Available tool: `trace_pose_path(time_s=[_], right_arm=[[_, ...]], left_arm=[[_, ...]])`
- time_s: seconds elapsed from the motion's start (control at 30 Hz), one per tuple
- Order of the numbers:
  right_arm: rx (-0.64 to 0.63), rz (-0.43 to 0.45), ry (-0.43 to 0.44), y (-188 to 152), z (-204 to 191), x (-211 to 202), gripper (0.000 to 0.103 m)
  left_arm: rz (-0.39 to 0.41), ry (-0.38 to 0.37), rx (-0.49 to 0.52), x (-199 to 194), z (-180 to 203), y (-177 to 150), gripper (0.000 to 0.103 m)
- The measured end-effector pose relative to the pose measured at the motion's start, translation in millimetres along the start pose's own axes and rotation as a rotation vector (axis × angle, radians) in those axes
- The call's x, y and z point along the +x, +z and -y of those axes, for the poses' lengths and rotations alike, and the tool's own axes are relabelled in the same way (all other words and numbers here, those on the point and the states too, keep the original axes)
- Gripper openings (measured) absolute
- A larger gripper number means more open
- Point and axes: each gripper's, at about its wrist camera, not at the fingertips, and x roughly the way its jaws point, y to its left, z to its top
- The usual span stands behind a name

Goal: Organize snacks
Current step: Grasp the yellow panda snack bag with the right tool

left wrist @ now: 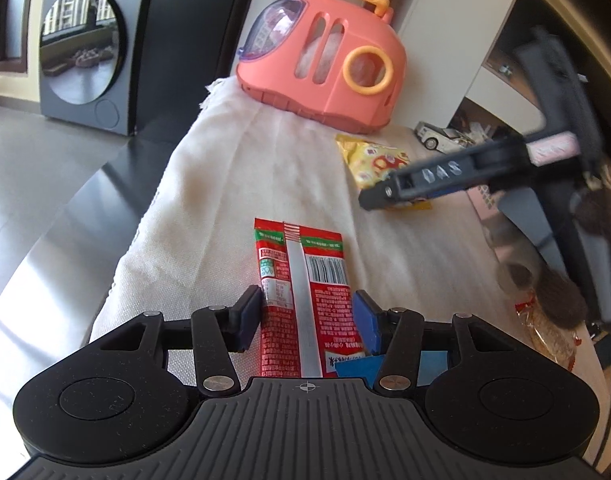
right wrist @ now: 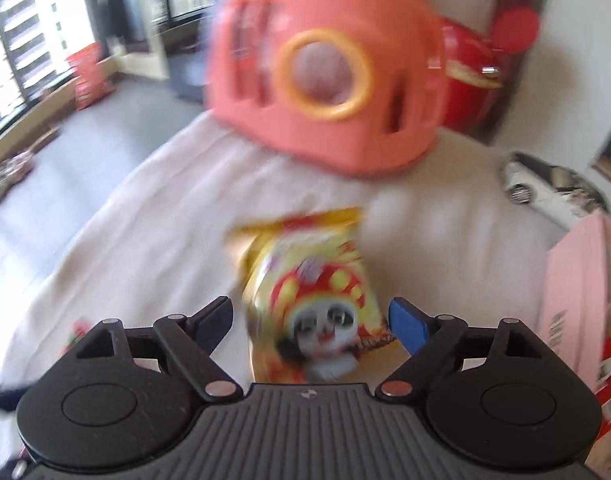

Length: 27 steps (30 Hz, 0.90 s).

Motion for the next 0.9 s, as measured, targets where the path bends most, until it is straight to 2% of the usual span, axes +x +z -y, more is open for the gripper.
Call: trace_pose_path(time_s=[0.07,0.17,0.3,0.37,0.5,0.63,0.7,0.8,0.9], right_arm=[[-0.048,-0.019,0.065,-9.2,-9.0,-9.5,0.086],[-0.043,-0.002,0.041,-13.4,-16.2,-19.8,0.086],[0.185,0.041,0.000,-0.6,-0.7,-20.4,0.086],[0.280,0.036,-0.016,11.4,9.9,-8.6,0.086],[0.336,-0.010,-0.068,33.2,9.6,24.8,0.086],[0.216,0.005,-0.155,45.8,-2.9,48.9,0.085],[0.141,0.001,-0.180,40.4,-10.8,49.5,0.072],[0.078,-0.015,-0.129,28.8,-16.2,36.3,0.065],[0.056,-0.047,-0.082,12.5,-17.0,20.4,0.063]], left_arm=[[-0.003,0.005,0.004,0.1,0.9,0.3,0.055],[-0.006,0.015,0.013,0.8,3.0,0.8,0.055],[-0.004,0.023,0.020,0.9,4.6,0.4,0.055],[-0.005,0.025,0.025,1.4,5.3,0.2,0.055],[-0.005,0.026,0.031,1.5,5.6,-0.2,0.055],[-0.006,0.024,0.032,1.6,5.5,-0.4,0.055],[-0.006,0.019,0.031,1.6,4.5,-0.2,0.055],[-0.007,0.015,0.030,1.8,3.5,0.5,0.055],[-0.009,0.015,0.032,2.3,3.1,1.2,0.055]])
